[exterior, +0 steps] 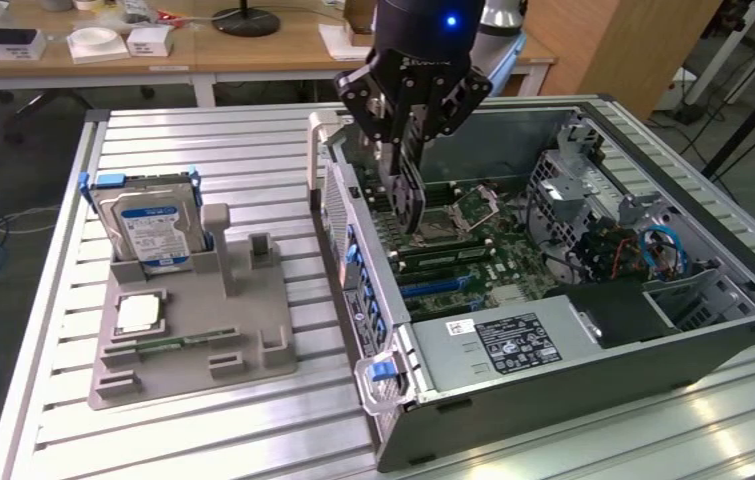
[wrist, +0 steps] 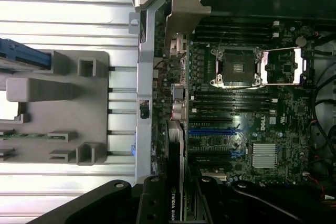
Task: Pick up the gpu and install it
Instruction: 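Pick up the gpu and move the gpu toward the slot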
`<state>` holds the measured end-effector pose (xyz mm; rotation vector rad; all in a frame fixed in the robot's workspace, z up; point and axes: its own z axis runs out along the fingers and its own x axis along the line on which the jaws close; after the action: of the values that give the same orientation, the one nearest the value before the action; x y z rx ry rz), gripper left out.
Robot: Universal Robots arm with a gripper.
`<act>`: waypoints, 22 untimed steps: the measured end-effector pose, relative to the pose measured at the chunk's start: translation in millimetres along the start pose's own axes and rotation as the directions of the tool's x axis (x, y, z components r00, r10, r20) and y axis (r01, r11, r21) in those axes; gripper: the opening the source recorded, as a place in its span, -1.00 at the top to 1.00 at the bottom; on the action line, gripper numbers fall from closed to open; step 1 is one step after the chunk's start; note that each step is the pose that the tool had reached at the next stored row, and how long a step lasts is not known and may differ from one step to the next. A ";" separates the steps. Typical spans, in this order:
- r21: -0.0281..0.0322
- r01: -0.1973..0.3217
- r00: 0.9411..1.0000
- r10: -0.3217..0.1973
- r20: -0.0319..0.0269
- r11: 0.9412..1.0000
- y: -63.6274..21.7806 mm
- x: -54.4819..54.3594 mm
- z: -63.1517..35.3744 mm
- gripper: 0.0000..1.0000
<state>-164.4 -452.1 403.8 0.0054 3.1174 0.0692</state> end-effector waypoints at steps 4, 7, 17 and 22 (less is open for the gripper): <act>0.000 0.000 1.000 0.000 0.000 1.000 0.0 -1.9 0.2 0.48; 0.000 0.000 1.000 0.000 0.000 1.000 0.0 -3.6 0.3 0.48; 0.000 0.000 1.000 0.000 0.000 1.000 0.0 -9.0 0.9 0.48; 0.000 0.000 1.000 0.000 0.000 1.000 0.0 -11.7 1.1 0.48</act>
<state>-152.7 -452.1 403.0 0.0054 3.1175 0.0691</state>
